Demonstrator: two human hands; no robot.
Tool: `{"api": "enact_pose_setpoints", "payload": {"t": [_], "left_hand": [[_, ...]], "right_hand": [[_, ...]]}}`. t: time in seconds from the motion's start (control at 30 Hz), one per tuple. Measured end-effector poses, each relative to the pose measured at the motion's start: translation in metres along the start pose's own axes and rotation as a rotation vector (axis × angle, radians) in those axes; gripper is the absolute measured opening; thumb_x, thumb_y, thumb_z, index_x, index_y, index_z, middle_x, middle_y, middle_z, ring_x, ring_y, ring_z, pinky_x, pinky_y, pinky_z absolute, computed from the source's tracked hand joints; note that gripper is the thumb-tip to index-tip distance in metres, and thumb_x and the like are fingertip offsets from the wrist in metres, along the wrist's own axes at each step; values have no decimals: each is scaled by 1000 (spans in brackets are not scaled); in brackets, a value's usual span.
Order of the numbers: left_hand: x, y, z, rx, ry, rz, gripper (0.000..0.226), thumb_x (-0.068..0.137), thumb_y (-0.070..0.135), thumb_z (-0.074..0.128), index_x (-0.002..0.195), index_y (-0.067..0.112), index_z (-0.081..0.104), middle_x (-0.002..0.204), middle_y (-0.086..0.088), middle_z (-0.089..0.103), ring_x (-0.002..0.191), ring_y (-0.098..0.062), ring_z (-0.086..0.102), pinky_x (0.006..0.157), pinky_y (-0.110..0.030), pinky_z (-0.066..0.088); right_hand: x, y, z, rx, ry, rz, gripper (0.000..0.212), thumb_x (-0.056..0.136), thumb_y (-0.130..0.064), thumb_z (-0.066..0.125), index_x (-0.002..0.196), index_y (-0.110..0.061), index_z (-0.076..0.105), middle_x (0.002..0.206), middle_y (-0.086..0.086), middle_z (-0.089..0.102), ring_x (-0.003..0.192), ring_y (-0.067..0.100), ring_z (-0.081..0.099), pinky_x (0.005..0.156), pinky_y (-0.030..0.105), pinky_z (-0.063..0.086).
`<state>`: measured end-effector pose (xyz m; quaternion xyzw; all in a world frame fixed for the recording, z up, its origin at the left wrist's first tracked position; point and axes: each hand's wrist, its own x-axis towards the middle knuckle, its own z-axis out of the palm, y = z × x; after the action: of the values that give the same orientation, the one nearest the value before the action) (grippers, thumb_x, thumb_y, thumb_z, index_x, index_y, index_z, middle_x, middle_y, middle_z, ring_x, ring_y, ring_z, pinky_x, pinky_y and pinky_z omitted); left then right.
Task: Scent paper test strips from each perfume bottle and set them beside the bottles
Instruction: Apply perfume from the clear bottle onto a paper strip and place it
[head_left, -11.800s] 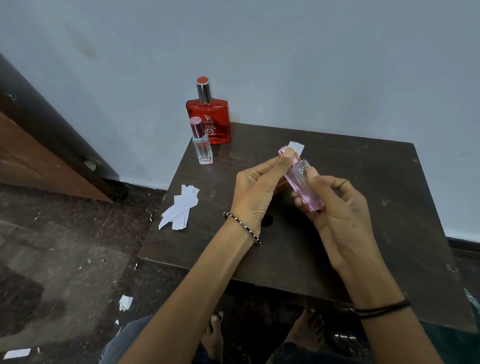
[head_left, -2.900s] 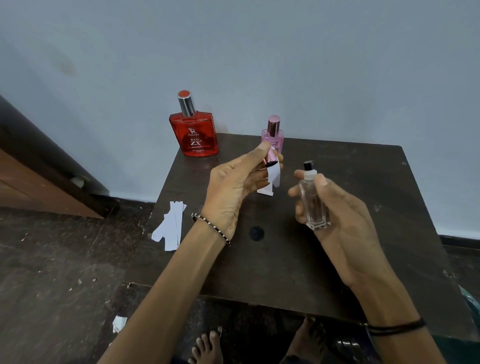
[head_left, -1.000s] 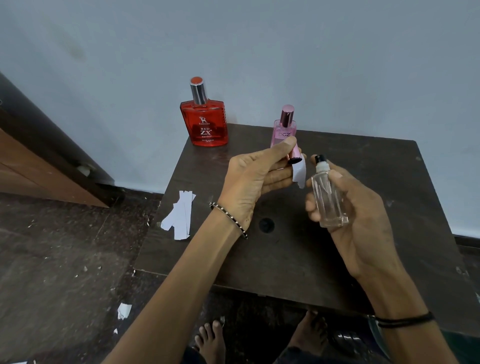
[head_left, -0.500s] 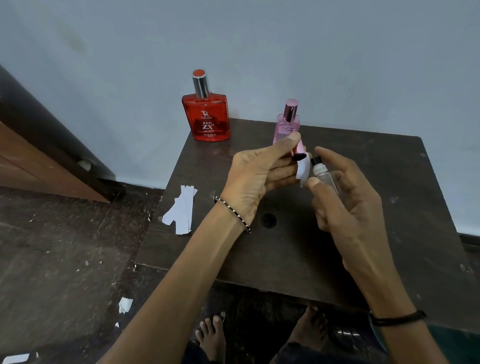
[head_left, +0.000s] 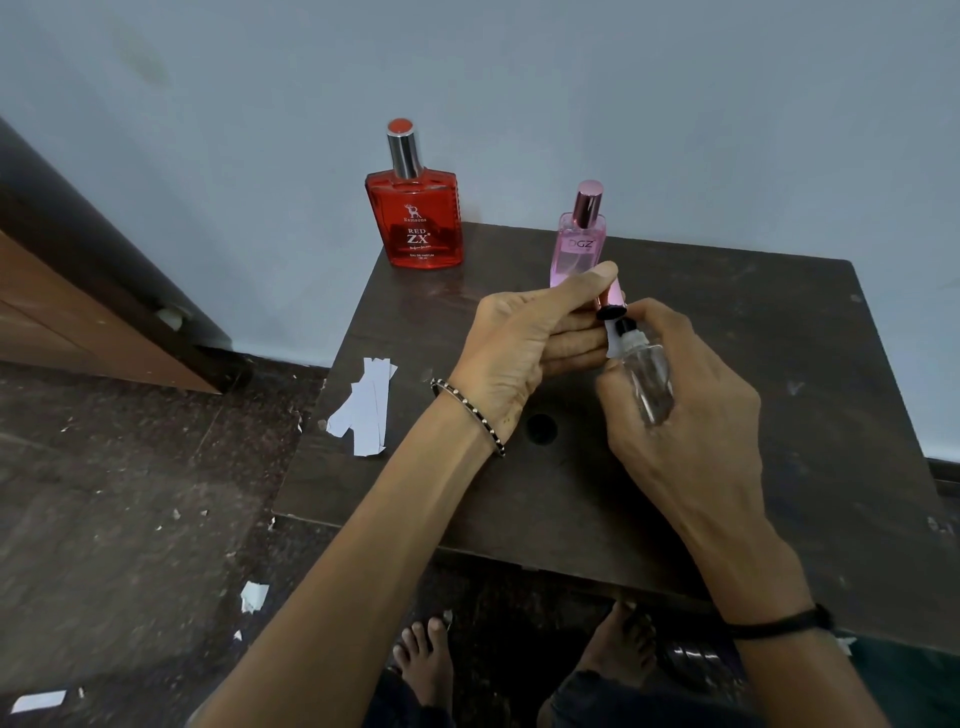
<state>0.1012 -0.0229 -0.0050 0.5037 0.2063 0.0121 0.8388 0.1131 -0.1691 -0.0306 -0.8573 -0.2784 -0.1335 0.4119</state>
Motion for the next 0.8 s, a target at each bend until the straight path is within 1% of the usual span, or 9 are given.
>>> {"api": "enact_pose_setpoints", "payload": {"t": [0.07,0.2,0.3,0.4,0.57,0.63,0.7,0.73,0.8], "left_hand": [[0,0,-1,4,-6,-7,38,89,25,74,110,-7,72,98,-20,78,86,-27,78,73,-32,64],[1,-1,-2,9,-21,-18,40,88,26,74,111,-7,71,98,-19,78,88,-28,78,72,-31,63],[2,-2,-3,-5,-22,-17,41,87,26,75,111,-8,71,97,-18,79,85,-27,78,71,-30,63],[3,-2,-4,-31,0,-24,41,88,25,75,112,-7,71,97,-18,79,83,-25,78,66,-28,62],[4,-3,-4,-45,29,-36,42,87,26,76,114,-6,70,94,-17,79,78,-23,78,64,-28,61],[4,-3,-3,-53,33,-37,41,87,25,76,113,-6,71,93,-16,79,78,-24,78,64,-29,62],[4,-3,-4,-60,36,-35,39,87,24,75,112,-5,71,93,-16,79,79,-24,78,65,-30,63],[4,-3,-4,-56,37,-32,39,87,24,75,112,-5,71,93,-16,79,79,-25,78,66,-31,63],[4,-3,-4,-42,35,-24,39,87,25,75,112,-5,71,95,-16,79,81,-25,78,68,-33,63]], "right_hand": [[-1,0,0,-10,-15,1,51,90,-32,52,132,-2,59,98,0,60,76,8,53,76,-6,37],[-2,2,2,-50,-32,4,47,91,-21,60,132,0,59,99,14,68,76,12,55,74,-3,38],[-2,0,4,-66,-23,11,45,90,-19,62,131,-1,60,99,13,67,75,13,55,69,2,38],[-2,0,4,-91,-16,-7,43,89,-16,65,131,-6,60,98,10,65,75,11,53,67,0,38],[-4,0,4,-144,-32,-21,47,89,-22,61,135,-11,59,95,7,57,70,12,49,64,3,32],[-5,0,4,-163,-46,-28,49,90,-23,61,138,-12,58,96,6,55,68,12,49,61,5,34],[-6,1,3,-184,-57,-33,50,91,-23,63,140,-13,57,98,6,54,68,13,50,58,12,38],[-6,1,2,-186,-55,-34,51,91,-23,63,140,-13,57,100,7,54,69,13,50,59,12,39],[-5,1,1,-158,-27,-23,51,90,-21,65,139,-11,58,104,10,57,75,12,50,63,5,37]]}}
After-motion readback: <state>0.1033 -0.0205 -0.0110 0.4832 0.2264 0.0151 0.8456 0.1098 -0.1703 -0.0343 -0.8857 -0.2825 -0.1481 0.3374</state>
